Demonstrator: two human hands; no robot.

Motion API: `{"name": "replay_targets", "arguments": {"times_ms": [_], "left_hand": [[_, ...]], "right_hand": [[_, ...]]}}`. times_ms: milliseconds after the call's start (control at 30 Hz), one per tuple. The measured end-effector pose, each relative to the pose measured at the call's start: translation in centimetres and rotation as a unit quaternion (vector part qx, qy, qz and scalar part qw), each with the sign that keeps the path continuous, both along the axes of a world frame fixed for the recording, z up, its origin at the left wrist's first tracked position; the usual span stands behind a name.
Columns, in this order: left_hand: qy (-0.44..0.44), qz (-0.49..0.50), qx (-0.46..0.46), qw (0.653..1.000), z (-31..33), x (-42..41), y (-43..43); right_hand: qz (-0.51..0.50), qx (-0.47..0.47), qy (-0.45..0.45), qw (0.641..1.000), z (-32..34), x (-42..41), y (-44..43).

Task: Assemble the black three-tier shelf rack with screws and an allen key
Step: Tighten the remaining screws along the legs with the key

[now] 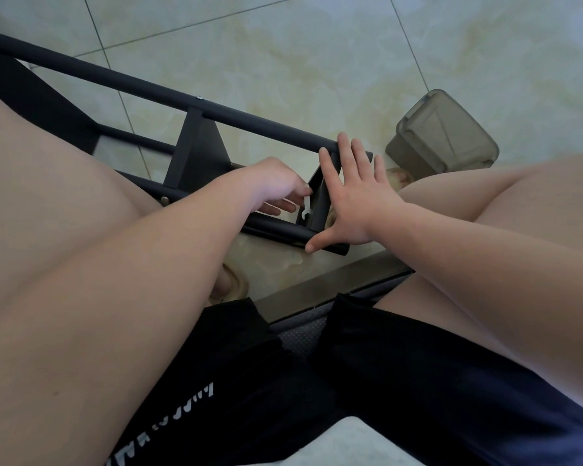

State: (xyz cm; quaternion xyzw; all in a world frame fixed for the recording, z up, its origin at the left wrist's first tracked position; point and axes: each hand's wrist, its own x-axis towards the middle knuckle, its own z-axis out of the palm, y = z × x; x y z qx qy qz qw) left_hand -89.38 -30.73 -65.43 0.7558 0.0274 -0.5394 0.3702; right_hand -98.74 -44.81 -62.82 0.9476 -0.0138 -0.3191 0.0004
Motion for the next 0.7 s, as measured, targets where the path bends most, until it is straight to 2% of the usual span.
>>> {"name": "replay_targets", "arguments": {"times_ms": [700], "left_hand": [[0.026, 0.043, -0.023, 0.998, 0.49, -0.10, -0.54]], "right_hand": [[0.000, -0.003, 0.010, 1.000, 0.18, 0.07, 0.07]]}}
